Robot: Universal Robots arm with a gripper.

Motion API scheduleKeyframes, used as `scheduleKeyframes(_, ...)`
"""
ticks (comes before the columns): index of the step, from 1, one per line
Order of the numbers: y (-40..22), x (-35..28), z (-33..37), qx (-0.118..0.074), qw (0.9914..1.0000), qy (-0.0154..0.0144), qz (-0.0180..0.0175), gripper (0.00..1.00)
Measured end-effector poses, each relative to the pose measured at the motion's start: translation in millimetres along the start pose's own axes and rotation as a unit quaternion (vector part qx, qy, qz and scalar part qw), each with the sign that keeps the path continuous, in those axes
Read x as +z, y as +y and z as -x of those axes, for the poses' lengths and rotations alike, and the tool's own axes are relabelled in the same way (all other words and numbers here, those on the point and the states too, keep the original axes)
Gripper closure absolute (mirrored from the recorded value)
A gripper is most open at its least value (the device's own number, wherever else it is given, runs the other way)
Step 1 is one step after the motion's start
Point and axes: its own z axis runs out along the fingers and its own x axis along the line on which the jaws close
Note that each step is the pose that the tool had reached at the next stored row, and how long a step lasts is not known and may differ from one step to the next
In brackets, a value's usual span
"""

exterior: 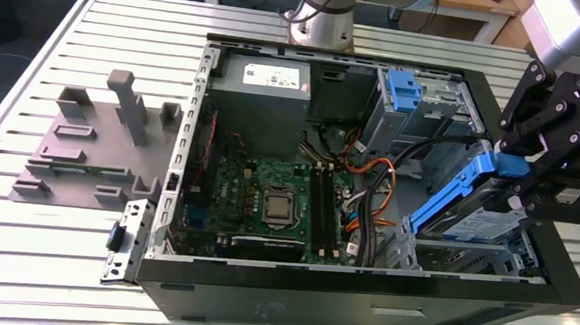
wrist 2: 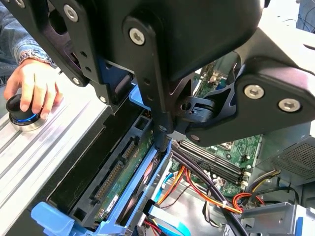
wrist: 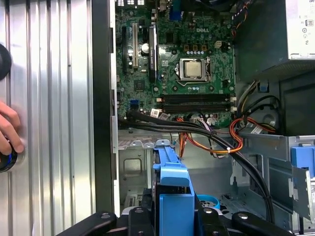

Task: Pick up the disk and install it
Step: 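Insert the disk into the insertion slot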

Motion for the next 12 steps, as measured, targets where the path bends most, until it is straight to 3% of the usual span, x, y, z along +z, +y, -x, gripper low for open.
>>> scheduleKeyframes(3,0.0,0.5,0.0,0.000,1.00000,0.0000,0.0000,0.63)
scheduleKeyframes(5,-0.5,12.2,-1.0,0.000,1.00000,0.0001,0.0000,0.63)
scheduleKeyframes(12,-0.5,13.5,-1.1,0.000,1.00000,0.0001,0.0000,0.63)
